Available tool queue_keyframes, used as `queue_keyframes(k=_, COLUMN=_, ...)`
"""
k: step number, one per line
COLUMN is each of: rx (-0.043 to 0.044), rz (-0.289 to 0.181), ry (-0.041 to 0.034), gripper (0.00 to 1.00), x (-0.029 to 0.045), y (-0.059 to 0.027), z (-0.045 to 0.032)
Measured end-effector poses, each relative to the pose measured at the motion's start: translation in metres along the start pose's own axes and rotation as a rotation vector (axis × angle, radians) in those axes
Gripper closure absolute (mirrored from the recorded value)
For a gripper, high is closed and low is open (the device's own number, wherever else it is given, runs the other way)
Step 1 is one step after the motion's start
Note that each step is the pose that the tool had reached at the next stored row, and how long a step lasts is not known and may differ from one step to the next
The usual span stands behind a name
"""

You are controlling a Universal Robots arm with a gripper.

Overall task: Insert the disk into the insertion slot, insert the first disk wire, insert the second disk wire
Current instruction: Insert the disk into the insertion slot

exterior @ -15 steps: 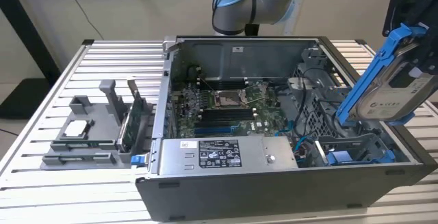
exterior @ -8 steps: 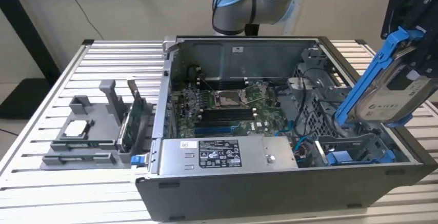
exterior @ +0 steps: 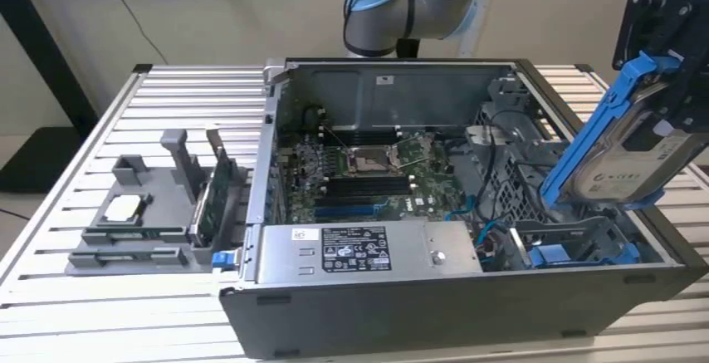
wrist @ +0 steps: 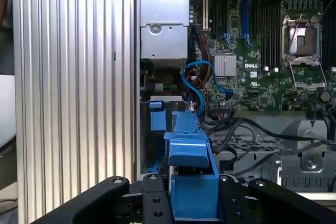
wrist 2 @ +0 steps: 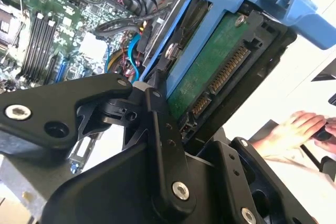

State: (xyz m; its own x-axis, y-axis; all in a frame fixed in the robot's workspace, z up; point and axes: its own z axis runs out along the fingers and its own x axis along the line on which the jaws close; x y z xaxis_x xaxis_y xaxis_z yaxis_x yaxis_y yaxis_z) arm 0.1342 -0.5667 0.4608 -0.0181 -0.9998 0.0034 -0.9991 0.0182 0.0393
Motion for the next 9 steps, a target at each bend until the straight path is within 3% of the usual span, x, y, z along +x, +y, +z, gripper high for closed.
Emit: queue_keyframes(k=9, rx=0.0, rz=0.0, ry=-0.0001, gripper=0.67, x=0.0, y=0.0001, z=0.0067)
